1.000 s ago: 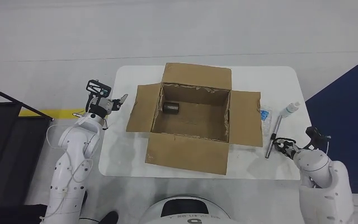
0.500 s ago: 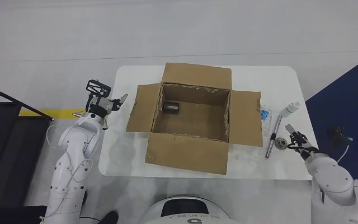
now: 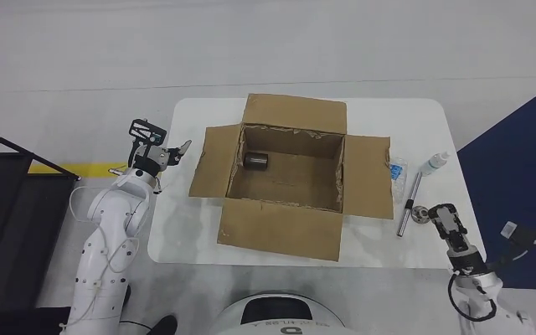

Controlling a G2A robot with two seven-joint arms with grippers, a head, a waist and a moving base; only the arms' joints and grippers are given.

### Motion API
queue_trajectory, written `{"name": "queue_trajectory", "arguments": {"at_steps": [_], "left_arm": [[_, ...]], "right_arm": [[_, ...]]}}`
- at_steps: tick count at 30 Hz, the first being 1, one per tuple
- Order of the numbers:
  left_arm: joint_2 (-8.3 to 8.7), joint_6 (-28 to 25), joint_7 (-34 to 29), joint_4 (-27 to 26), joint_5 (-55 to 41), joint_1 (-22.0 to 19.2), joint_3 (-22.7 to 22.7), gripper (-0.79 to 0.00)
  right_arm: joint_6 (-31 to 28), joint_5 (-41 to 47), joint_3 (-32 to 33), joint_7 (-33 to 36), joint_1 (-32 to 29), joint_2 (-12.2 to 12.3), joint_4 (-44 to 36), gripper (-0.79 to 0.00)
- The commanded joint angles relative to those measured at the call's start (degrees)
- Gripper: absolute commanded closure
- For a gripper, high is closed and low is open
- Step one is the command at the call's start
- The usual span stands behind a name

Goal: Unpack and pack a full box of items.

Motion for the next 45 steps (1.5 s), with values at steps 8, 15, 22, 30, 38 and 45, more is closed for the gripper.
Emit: {"name": "queue_trajectory", "arguments": {"at_steps": [8,15,22,30,38,45], "left_arm": [[0.00,0.00,0.00,0.00,0.00,0.00,0.00,-0.785],[0.00,0.00,0.00,0.00,0.00,0.00,0.00,-0.785],[0.00,0.00,0.00,0.00,0.00,0.00,0.00,-0.785],[0.00,0.00,0.00,0.00,0.00,0.00,0.00,-0.785],[0.00,0.00,0.00,0.00,0.00,0.00,0.00,-0.785],[0.00,0.00,0.00,0.00,0.00,0.00,0.00,-0.785]], "right_arm": [[-2.83,4.35,-0.83,1.00,1.91,0.19,1.41,-0.785],[-8.08,-1.91,-3.85,7.69,5.73,0.97,-6.45,-0.785],[-8.42,-6.75,-15.20,13.31,13.20,1.53,-10.55,-0.785],[1.51,-21.77,-27.26,14.68,21.96,1.27,-5.65,-0.785],[1.51,-21.77,-27.26,14.68,21.96,1.27,-5.65,-0.785],[5.20,-21.30,-32.99,16.70,30.51,1.11,-0.59,-0.785]]}}
